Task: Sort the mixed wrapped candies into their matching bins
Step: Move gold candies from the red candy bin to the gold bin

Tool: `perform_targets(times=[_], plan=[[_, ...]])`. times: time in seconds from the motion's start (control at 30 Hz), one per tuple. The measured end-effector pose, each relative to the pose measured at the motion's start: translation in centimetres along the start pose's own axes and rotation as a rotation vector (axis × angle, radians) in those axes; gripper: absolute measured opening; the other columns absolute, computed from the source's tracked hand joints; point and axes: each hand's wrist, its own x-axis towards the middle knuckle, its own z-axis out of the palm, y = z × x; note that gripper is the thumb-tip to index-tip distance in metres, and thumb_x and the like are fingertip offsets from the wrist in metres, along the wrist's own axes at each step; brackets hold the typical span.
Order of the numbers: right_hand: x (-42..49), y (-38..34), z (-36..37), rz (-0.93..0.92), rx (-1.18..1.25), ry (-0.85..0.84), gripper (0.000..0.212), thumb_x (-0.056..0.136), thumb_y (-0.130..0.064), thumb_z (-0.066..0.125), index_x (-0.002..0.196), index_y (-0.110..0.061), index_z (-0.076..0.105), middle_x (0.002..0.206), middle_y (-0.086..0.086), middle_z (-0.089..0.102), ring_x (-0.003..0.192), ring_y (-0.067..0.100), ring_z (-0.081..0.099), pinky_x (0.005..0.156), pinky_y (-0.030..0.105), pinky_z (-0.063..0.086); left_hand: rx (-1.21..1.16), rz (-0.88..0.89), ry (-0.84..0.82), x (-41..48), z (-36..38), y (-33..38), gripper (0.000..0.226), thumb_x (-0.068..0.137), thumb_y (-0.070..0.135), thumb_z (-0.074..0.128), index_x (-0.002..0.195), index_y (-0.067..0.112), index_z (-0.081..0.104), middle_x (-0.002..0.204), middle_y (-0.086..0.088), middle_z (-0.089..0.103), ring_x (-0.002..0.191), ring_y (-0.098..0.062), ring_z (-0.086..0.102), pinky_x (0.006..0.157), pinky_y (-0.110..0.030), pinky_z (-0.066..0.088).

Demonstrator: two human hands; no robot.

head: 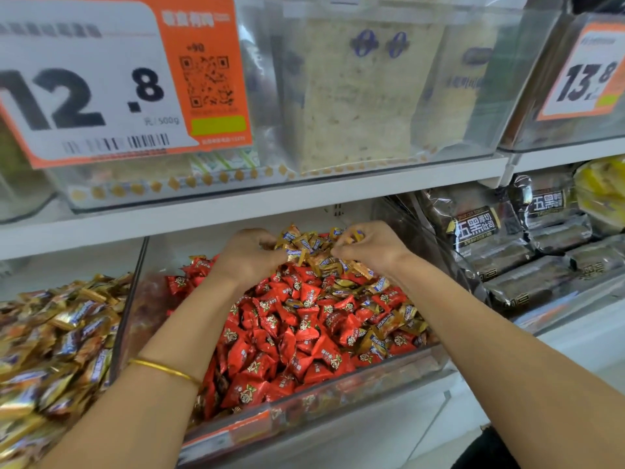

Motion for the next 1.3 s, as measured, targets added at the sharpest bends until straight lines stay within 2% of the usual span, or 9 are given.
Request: perform_targets(times=[0.17, 0.4, 0.7, 0.8, 0.9, 0.97, 1.07, 1.17, 1.3], plan=[[3.8, 0.3, 1.3, -0.131, -0.626, -0.276, 0.046, 0.078, -0.011, 0.072, 0.120, -0.023, 0.060, 0.142, 0.001, 0.045, 0.127, 0.021, 0.045, 0.102, 0.029, 0.037, -0.099, -0.018, 0.068, -0.4, -0.5, -0.4, 0.020, 0.086, 0.014, 0.062, 0.073, 0.023, 0.050, 0.067, 0.012, 0.044, 0.058, 0.001, 0.038, 0.049, -0.009, 0.031], [5.1, 0.3, 1.7, -0.138, -0.811, -0.357, 0.050, 0.081, -0.020, 0.071, 0.127, -0.025, 0.053, 0.141, 0.003, 0.044, 0.123, 0.024, 0.046, 0.100, 0.033, 0.041, -0.185, -0.044, 0.071, -0.6, -0.4, 0.1, 0.015, 0.087, 0.014, 0.063, 0.093, 0.023, 0.053, 0.074, 0.016, 0.047, 0.067, 0.001, 0.045, 0.061, -0.023, 0.040], [4.1, -0.1, 2.7, -0.129, -1.001, -0.296, 0.053, 0.086, -0.026, 0.066, 0.136, -0.023, 0.047, 0.142, 0.003, 0.045, 0.127, 0.026, 0.046, 0.102, 0.037, 0.042, -0.218, -0.086, 0.085, -1.2, -0.9, 0.4, 0.013, 0.086, 0.014, 0.063, 0.099, 0.016, 0.060, 0.073, 0.007, 0.052, 0.060, -0.006, 0.045, 0.053, -0.020, 0.037], [3.6, 0.0, 2.1, -0.105, -0.834, -0.244, 0.050, 0.084, -0.024, 0.069, 0.132, -0.022, 0.053, 0.142, 0.001, 0.046, 0.127, 0.024, 0.046, 0.103, 0.033, 0.040, -0.213, -0.082, 0.083, -1.3, -1.0, 0.5, 0.019, 0.087, 0.015, 0.062, 0.105, 0.014, 0.062, 0.073, 0.006, 0.053, 0.059, -0.007, 0.046, 0.050, -0.020, 0.037], [2.7, -0.2, 0.7, -0.034, -0.350, -0.160, 0.044, 0.079, -0.016, 0.074, 0.121, -0.016, 0.061, 0.129, 0.000, 0.054, 0.116, 0.018, 0.050, 0.093, 0.024, 0.037, -0.208, -0.082, 0.095, -1.5, -1.2, 0.7, 0.021, 0.086, 0.015, 0.063, 0.107, 0.014, 0.062, 0.074, 0.006, 0.053, 0.058, -0.007, 0.046, 0.050, -0.019, 0.036], [1.7, -0.5, -0.3, 0.083, 0.026, -0.143, 0.038, 0.077, -0.015, 0.076, 0.113, -0.016, 0.063, 0.110, -0.001, 0.059, 0.090, 0.016, 0.056, 0.070, 0.023, 0.044, -0.208, -0.079, 0.098, -1.9, -1.6, 1.0, 0.023, 0.085, 0.017, 0.064, 0.108, 0.016, 0.062, 0.078, 0.007, 0.054, 0.061, -0.005, 0.047, 0.053, -0.018, 0.037], [0.2, -0.4, -1.6, 0.260, 0.489, -0.258, 0.021, 0.080, -0.017, 0.070, 0.100, -0.019, 0.062, 0.081, 0.000, 0.064, 0.049, 0.011, 0.051, 0.034, 0.015, 0.031, -0.228, -0.092, 0.077, -2.8, -2.4, 1.7, 0.009, 0.087, 0.021, 0.064, 0.093, 0.023, 0.057, 0.076, 0.009, 0.051, 0.060, -0.004, 0.047, 0.054, -0.015, 0.036], [-1.3, -0.4, -2.0, 0.355, 0.868, -0.391, 0.012, 0.077, -0.019, 0.065, 0.086, -0.023, 0.059, 0.073, -0.001, 0.057, 0.041, 0.009, 0.048, 0.027, 0.012, 0.025, -0.257, -0.107, 0.024, -4.2, -3.4, 2.0, 0.017, 0.086, 0.023, 0.064, 0.076, 0.029, 0.052, 0.074, 0.005, 0.054, 0.060, -0.007, 0.046, 0.053, -0.020, 0.035], [-3.9, -1.3, -1.2, 0.416, 1.009, -0.486, 0.016, 0.076, -0.020, 0.064, 0.089, -0.023, 0.056, 0.078, -0.001, 0.050, 0.042, 0.009, 0.047, 0.026, 0.014, 0.026, -0.271, -0.113, -0.058, -6.9, -5.2, 2.1, 0.018, 0.087, 0.022, 0.064, 0.076, 0.031, 0.052, 0.072, 0.005, 0.056, 0.058, -0.006, 0.047, 0.045, -0.015, 0.034]])
